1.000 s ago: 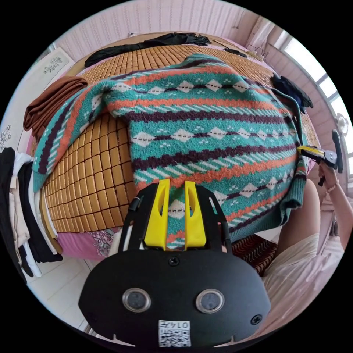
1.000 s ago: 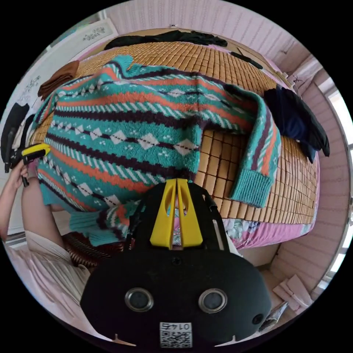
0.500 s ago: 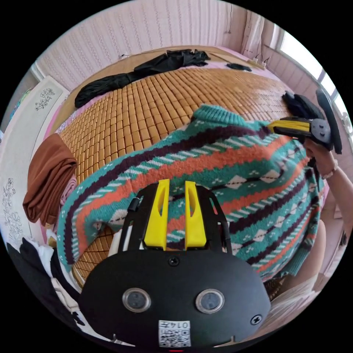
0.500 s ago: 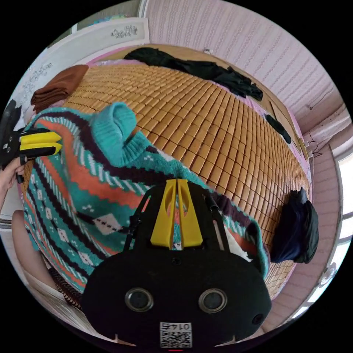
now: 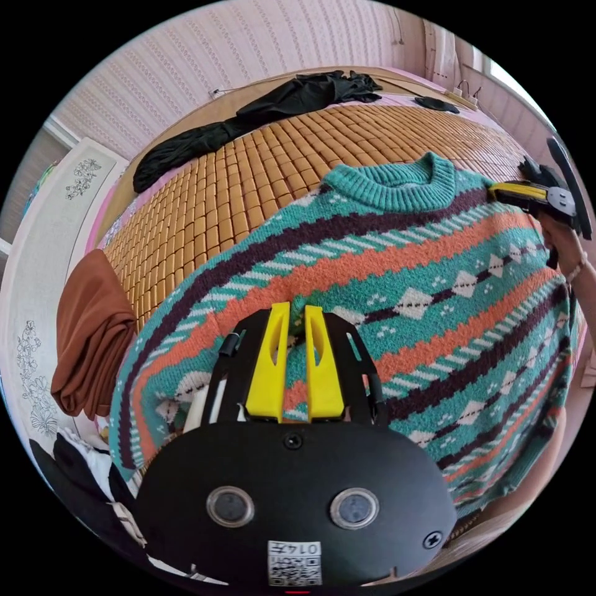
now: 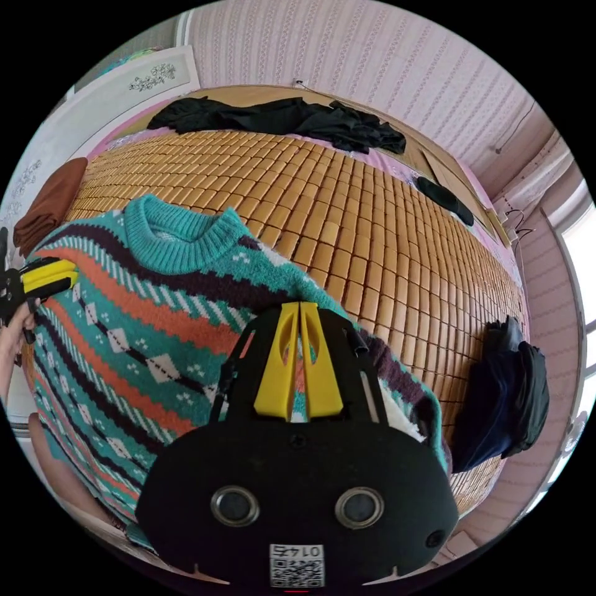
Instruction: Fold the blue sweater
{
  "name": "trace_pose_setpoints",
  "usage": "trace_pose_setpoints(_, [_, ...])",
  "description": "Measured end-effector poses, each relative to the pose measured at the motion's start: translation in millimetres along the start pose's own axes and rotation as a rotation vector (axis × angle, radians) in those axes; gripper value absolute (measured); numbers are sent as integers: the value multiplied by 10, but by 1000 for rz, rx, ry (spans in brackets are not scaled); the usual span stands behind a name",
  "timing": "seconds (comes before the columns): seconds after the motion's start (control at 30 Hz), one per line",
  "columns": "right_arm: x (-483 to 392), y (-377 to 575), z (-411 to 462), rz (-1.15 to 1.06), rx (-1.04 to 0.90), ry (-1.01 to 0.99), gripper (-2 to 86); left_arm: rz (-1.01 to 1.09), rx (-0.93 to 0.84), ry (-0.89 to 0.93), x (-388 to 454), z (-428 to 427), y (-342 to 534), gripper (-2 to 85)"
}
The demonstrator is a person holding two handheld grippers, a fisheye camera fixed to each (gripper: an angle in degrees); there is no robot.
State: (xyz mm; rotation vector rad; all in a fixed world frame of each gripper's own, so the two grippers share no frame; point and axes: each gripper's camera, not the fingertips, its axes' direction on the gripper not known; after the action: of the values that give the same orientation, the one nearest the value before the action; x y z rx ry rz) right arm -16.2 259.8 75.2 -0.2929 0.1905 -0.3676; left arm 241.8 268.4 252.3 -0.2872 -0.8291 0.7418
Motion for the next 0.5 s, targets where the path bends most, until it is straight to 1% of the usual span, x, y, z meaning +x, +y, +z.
trace_pose_setpoints(0.07, [-47, 207, -253, -40, 81, -60, -4, 12, -13, 4, 84, -91, 62, 57])
trace_pose_setpoints(0.13, [-260, 695, -636, -180, 151, -204, 7, 71, 75, 14, 216, -377, 287, 58])
trace_pose_setpoints(0.17, [-338, 850, -719, -220, 153, -248, 11, 112, 149, 28, 307, -608, 542, 59])
trace_pose_setpoints(0.2, [-520, 1186, -858, -298, 142, -331, 39, 130, 165, 67, 384, -773, 844, 60])
trace_pose_setpoints(0.23, [-708, 1518, -947, -349, 99, -383, 65, 138, 154, 94, 427, -824, 1009, 61])
trace_pose_setpoints(0.27, [-798, 1671, -970, -360, 70, -398, 78, 165, 117, 139, 531, -878, 1361, 63])
trace_pose_setpoints(0.3, [-963, 1943, -991, -386, 3, -421, 92, 191, 65, 147, 661, -884, 1741, 62])
trace_pose_setpoints(0.33, [-1088, 2162, -999, -398, -51, -429, 97, 202, 42, 140, 731, -878, 1927, 61])
trace_pose_setpoints(0.4, [-1167, 2412, -1003, -372, -99, -454, 90, 195, -60, 122, 1014, -812, 2502, 63])
trace_pose_setpoints(0.5, [-1108, 2714, -1056, -362, -200, -424, 89, 171, -110, 214, 1330, -828, 2964, 72])
